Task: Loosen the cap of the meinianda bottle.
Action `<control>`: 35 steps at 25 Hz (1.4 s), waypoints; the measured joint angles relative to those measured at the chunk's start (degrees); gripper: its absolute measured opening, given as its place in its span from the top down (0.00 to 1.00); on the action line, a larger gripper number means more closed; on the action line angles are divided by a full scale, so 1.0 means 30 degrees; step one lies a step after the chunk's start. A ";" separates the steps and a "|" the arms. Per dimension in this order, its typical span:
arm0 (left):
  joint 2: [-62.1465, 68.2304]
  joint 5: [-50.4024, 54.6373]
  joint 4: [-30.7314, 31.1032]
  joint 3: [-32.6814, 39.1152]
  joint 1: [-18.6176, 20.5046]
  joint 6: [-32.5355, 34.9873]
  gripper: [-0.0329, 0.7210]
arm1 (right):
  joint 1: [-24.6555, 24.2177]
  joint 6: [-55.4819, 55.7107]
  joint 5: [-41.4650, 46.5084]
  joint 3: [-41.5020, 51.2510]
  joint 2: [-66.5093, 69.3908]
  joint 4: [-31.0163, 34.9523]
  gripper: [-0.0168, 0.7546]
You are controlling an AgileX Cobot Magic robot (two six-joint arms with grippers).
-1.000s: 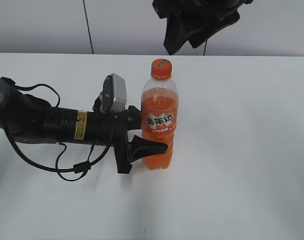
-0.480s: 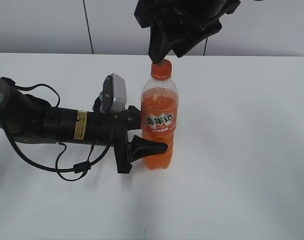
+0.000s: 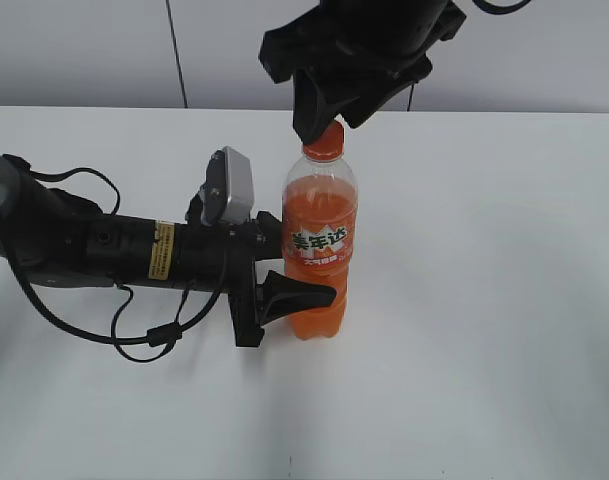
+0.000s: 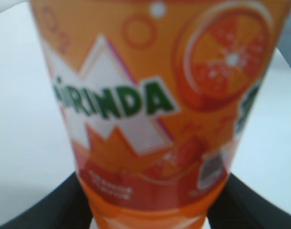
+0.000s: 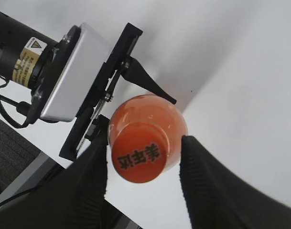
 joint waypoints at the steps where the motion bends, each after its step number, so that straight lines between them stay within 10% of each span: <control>1: 0.0000 0.0000 0.0000 0.0000 0.0000 0.0000 0.41 | 0.0000 0.0000 0.0000 0.0000 0.0000 0.0000 0.50; 27: 0.0000 0.0000 -0.0035 0.0000 0.0000 0.0000 0.41 | 0.0014 -0.0193 0.0000 -0.0023 0.0350 0.0003 0.62; 35: 0.0000 0.0014 -0.0018 0.0000 0.0000 0.0000 0.41 | 0.0020 -0.8195 0.0000 -0.0023 0.0350 0.0143 0.62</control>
